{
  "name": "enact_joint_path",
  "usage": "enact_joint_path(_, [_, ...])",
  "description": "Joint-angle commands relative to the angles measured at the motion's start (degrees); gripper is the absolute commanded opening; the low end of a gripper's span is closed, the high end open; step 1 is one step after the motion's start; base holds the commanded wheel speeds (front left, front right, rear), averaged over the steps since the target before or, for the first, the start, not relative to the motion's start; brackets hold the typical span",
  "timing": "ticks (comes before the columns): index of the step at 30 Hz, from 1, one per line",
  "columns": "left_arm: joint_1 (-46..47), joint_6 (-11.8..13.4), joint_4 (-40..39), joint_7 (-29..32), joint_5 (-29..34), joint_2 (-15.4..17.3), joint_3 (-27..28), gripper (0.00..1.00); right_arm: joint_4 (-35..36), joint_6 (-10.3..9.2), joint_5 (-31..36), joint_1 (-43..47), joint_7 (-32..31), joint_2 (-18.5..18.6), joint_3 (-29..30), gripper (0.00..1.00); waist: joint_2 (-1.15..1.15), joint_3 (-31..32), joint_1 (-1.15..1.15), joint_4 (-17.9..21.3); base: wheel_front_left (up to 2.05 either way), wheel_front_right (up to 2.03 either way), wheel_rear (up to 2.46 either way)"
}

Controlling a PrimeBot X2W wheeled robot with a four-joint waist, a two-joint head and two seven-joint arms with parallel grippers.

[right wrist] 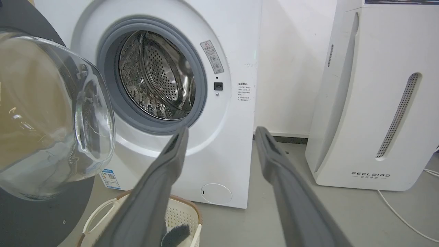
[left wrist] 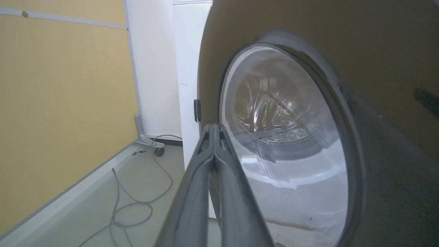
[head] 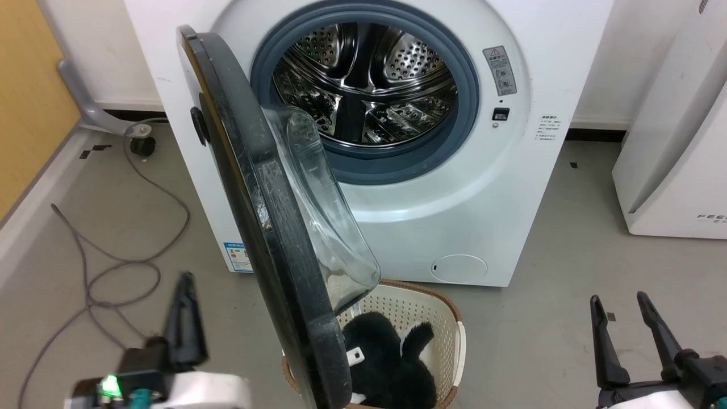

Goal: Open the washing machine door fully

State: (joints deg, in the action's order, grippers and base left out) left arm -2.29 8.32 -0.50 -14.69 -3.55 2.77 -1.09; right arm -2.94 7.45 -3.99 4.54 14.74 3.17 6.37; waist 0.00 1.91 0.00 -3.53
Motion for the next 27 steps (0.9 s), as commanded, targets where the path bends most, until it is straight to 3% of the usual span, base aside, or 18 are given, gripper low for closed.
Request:
enact_joint_path(1, [0.53,0.34,-1.57,-0.30,0.14,0.10,0.77,0.00,0.43,0.03,0.26,0.58,0.26,-0.28,0.13,1.00,0.00,-0.06,0.00,-0.03,0.00,0.00,0.00])
enact_joint_path(7, [2.64,0.52,-11.06,-0.30,1.69,0.12,2.29,0.00,0.65,0.03,0.26,0.65,0.26,-0.29,0.52,1.00,0.00,-0.24,0.00,-0.51,0.00,0.00,0.00])
enact_joint_path(13, [4.70,-0.90,-18.38,-0.30,3.36,0.13,-0.44,0.00,0.20,0.03,0.43,0.74,0.26,-0.29,-0.19,1.00,0.00,-0.33,0.00,-1.16,0.00,0.00,0.00])
enact_joint_path(20, [6.40,-3.23,-23.09,-0.30,3.11,0.12,-6.49,0.00,0.02,0.03,0.11,0.74,0.26,-0.29,-0.52,1.00,0.00,-0.18,0.00,-1.72,0.00,0.00,0.00])
enact_joint_path(27, [7.69,-6.05,-24.63,-0.30,2.52,0.11,-16.47,0.00,0.09,0.03,0.06,0.47,0.26,-0.29,-0.82,1.00,0.00,-0.05,0.00,-2.07,0.00,0.00,0.00])
